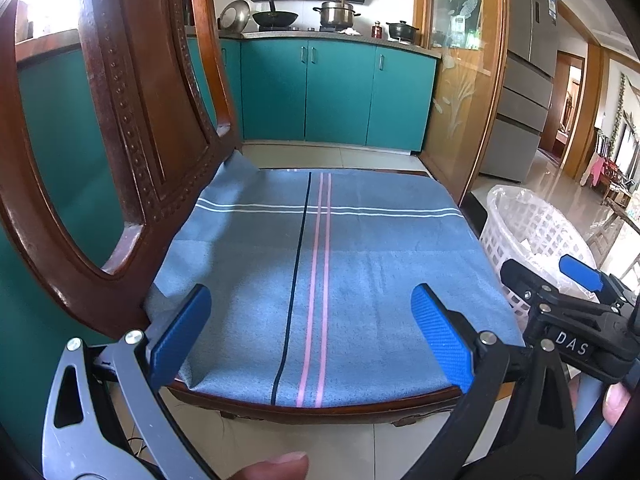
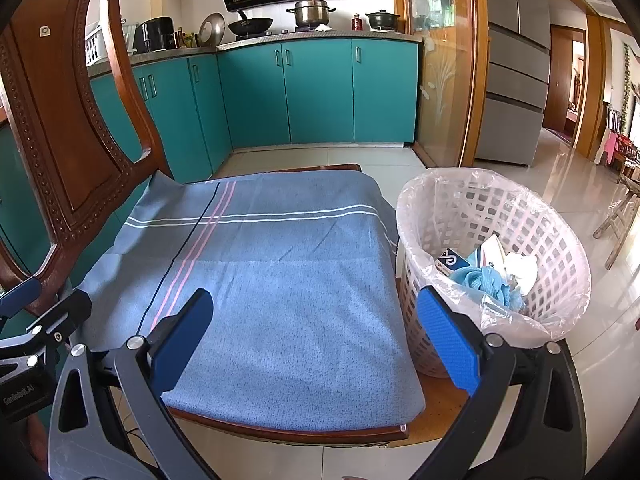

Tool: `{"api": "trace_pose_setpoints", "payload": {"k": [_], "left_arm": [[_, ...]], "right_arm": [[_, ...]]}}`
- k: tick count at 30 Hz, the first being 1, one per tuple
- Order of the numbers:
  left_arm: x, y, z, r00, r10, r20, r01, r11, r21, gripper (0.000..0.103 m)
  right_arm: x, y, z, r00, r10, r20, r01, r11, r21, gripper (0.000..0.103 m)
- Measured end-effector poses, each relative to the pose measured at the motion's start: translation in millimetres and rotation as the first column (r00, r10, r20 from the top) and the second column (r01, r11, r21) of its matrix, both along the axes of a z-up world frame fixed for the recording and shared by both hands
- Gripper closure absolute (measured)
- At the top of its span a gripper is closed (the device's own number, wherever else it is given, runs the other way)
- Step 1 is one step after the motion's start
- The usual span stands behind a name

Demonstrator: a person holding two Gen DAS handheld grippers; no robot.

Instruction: Collect trash

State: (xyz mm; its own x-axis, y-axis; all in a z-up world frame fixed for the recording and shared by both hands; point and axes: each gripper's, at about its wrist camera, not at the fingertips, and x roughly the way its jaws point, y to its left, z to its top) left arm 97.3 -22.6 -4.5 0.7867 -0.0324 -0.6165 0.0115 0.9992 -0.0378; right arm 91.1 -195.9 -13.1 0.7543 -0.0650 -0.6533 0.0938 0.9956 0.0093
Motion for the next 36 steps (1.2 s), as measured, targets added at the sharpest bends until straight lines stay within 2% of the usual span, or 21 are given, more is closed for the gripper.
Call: {"api": "trace_pose_setpoints", "payload": {"k": [16,36], "left_arm": [[-1.5,-3.3,1.4,0.999,-0.036,0.001,0.036,0.999,-0.014,0.003],[-2.0,-4.2,-2.0,1.000,-0.027,-0.007,0.027,1.000,0.004,0.003]], "right_arm": [[0.6,0.1,-1.3,1.000,0.002,-0.003,-0.002,1.000,-0.004,0.003],[0.9,1.0,-2.0,1.000,0.009,-0.007,-0.009,1.000,-0.005,0.003]]}}
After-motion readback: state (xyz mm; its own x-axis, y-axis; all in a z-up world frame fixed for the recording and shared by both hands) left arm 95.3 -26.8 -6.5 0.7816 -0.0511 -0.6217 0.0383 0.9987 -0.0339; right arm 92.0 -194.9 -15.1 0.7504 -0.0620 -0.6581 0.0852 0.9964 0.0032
